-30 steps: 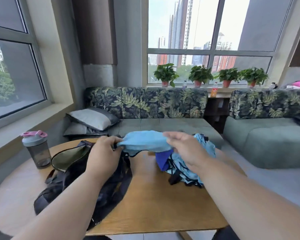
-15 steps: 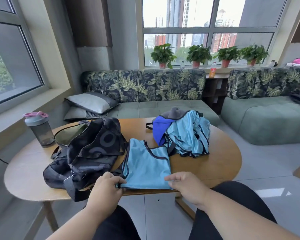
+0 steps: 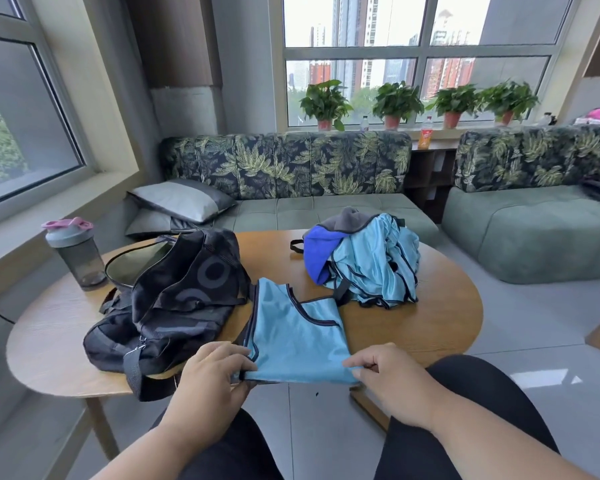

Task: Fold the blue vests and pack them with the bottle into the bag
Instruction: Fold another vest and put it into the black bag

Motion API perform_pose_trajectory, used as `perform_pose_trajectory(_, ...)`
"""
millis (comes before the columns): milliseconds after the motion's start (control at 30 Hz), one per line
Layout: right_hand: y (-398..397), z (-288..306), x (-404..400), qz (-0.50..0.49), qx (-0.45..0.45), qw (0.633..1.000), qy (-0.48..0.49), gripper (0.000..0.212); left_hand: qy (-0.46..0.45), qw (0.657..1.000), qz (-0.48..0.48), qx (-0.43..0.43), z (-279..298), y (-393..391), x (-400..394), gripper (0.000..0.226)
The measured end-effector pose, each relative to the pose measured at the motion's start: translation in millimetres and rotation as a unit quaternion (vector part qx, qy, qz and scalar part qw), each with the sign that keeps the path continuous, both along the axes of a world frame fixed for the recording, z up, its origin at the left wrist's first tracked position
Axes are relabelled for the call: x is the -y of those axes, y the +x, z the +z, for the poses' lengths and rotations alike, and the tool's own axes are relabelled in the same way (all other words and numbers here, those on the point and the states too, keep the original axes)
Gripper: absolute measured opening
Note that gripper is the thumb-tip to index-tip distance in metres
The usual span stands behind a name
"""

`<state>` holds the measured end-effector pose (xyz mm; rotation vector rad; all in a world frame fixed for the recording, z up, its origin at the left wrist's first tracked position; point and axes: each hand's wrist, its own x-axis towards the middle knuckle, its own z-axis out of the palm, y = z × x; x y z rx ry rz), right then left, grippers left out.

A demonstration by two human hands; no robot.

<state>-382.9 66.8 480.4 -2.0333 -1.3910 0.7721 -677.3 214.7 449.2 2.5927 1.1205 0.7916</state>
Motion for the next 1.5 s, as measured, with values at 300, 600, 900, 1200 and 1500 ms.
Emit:
perform_pose_trajectory(300, 17.9, 34.2, -14.4, -0.011, 0.076, 0.99, 0.117, 0.019, -0.228, 0.973, -0.035, 0.021, 78.8, 16.3, -10.6, 0.01)
perform_pose_trajectory(600, 60.8, 31.3, -121.5, -0.072, 0.001, 0.994, 0.085, 0.014, -0.21, 0.976, 0.022, -0.047, 76.4, 83.1, -119.5, 0.01)
perform_pose_trajectory(900, 72.2, -39.4, -131.4, -0.163, -0.026, 0.986, -0.012, 0.036, -0.123, 0.988, 0.096, -0.005, 7.8, 109.2, -123.6, 0.043)
perform_pose_trajectory(1200, 57.2, -37.7, -134.2, -0.101, 0.012, 0.987, -0.122, 0.061, -0.128, 0.983, 0.067, -0.11, -49.5, 91.3, -96.0, 0.059)
perform_pose_trajectory(1500, 51.3, -47.9, -131.1, -0.095, -0.078, 0.989, -0.084, 0.035, -0.142, 0.986, 0.043, -0.08, -61.6, 84.6, -104.7, 0.054)
